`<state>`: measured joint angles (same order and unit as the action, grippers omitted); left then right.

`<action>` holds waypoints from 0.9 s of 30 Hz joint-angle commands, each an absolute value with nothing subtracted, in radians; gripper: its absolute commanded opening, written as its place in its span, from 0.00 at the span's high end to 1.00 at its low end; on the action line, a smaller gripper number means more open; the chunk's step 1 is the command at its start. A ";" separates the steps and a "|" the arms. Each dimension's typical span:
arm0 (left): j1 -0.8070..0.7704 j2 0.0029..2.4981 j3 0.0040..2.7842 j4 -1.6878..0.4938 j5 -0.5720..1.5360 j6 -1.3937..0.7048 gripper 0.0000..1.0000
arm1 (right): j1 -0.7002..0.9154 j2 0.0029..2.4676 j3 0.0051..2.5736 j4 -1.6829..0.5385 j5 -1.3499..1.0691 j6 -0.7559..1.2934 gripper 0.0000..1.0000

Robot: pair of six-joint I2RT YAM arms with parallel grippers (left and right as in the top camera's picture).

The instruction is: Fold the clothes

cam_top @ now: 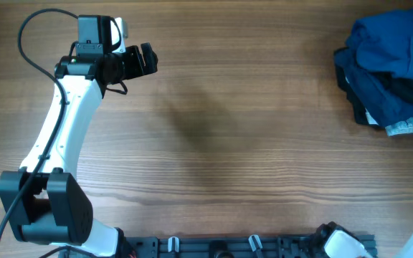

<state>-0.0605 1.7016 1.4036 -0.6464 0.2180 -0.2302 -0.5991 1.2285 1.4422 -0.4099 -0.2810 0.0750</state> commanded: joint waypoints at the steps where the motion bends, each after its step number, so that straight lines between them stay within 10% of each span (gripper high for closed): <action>1: -0.079 1.659 1.406 -0.644 0.230 -0.213 0.00 | -0.600 1.119 1.442 -0.477 -0.402 0.078 0.00; 12: -0.167 1.468 1.406 -0.707 0.108 -0.143 0.00 | -0.600 1.171 1.442 -0.588 -0.952 -0.227 0.00; 27: -0.257 1.407 1.406 -0.780 0.002 -0.135 0.00 | -0.600 1.358 1.441 -0.588 -0.920 -0.226 0.00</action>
